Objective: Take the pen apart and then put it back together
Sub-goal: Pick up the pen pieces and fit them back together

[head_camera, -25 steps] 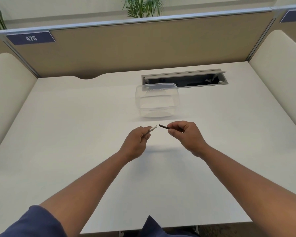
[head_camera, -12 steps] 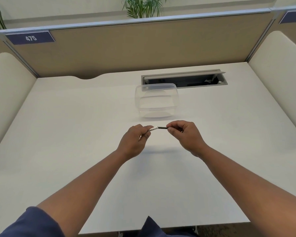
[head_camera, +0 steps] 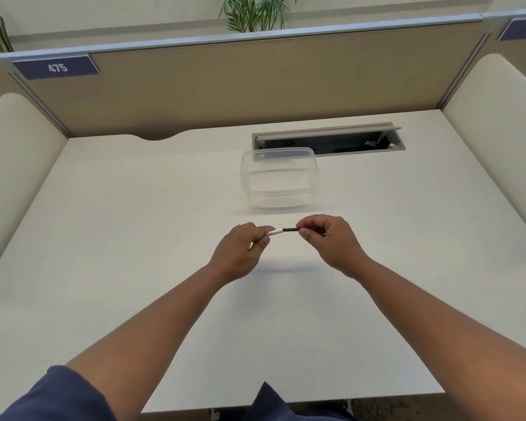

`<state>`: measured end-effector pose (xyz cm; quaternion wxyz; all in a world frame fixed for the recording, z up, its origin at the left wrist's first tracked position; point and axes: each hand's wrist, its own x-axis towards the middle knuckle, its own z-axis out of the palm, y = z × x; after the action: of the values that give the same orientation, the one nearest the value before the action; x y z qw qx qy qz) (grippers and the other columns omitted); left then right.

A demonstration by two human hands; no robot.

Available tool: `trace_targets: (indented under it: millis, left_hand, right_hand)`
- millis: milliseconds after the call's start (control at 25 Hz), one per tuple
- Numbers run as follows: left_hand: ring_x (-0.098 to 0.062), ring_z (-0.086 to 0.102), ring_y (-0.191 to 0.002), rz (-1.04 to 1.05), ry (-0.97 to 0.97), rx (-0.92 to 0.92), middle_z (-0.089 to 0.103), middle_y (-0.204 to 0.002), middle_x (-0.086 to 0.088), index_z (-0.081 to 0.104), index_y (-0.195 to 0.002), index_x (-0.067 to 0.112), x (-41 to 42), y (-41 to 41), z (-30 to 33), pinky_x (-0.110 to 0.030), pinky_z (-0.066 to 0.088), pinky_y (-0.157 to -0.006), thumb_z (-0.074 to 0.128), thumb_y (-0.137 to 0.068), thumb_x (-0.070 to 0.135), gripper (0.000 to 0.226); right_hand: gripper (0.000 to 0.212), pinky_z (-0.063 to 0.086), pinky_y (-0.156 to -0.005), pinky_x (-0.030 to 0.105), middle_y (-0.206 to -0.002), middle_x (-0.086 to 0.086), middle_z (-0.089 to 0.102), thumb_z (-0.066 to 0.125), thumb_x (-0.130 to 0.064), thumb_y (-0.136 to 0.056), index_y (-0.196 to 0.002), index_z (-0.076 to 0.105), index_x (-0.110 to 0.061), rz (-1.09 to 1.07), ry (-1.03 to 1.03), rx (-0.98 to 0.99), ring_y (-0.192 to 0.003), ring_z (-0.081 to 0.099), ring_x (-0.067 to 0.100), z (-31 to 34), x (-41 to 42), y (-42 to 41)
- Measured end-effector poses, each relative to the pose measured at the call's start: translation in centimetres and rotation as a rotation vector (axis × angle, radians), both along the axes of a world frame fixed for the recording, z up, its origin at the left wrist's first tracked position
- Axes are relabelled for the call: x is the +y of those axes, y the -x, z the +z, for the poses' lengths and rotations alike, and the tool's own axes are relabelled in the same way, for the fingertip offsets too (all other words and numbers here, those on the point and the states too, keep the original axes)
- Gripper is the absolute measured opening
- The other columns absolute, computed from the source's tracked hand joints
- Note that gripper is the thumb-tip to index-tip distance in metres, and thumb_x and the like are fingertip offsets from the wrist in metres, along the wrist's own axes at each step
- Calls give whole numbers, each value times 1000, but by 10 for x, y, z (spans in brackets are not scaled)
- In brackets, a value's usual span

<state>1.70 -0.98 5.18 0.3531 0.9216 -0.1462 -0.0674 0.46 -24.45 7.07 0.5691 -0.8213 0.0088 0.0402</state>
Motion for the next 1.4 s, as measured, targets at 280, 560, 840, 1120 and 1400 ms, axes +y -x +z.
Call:
trace_targets:
  millis: [280,560,840,1120,1400]
  left_hand:
    - [-6,53,-85,-39,-47,50,56,-82,9,66,-117,43,-1,2,4,-29,40,-66,47,-103,38,24]
    - [-11,55,-78,-22,-119,59,60,-79,7,65,-95,32,-2,4,6,-33,45,-64,44,-99,47,26]
    - [-12,54,-75,-47,-191,-29,59,-76,6,64,-94,27,-8,4,12,-36,50,-67,37,-96,53,37]
    - [-13,55,-74,-68,-190,-7,60,-75,7,64,-93,29,-9,3,16,-37,50,-67,38,-97,53,36]
    - [-6,44,-55,-108,-138,164,51,-56,18,70,-92,34,-6,-1,19,-31,39,-60,46,-102,48,30]
  right_hand:
    - [16,39,-70,6,-89,-7,67,69,-7,-90,-99,73,-19,123,273,-203,-81,56,0,-1,1,1]
    - [9,47,-69,33,-83,3,65,64,-8,-93,-95,73,-11,238,426,-348,-77,56,21,1,-1,3]
    - [25,42,-63,36,-75,-1,58,49,-22,-101,-81,62,-15,237,441,-183,-70,50,19,2,3,5]
    - [29,45,-66,35,-80,-8,62,45,-35,-102,-84,64,-23,247,334,-59,-73,53,9,6,6,4]
    - [11,46,-63,35,-90,2,63,61,-17,-98,-103,69,-11,388,632,-500,-76,52,23,1,-2,7]
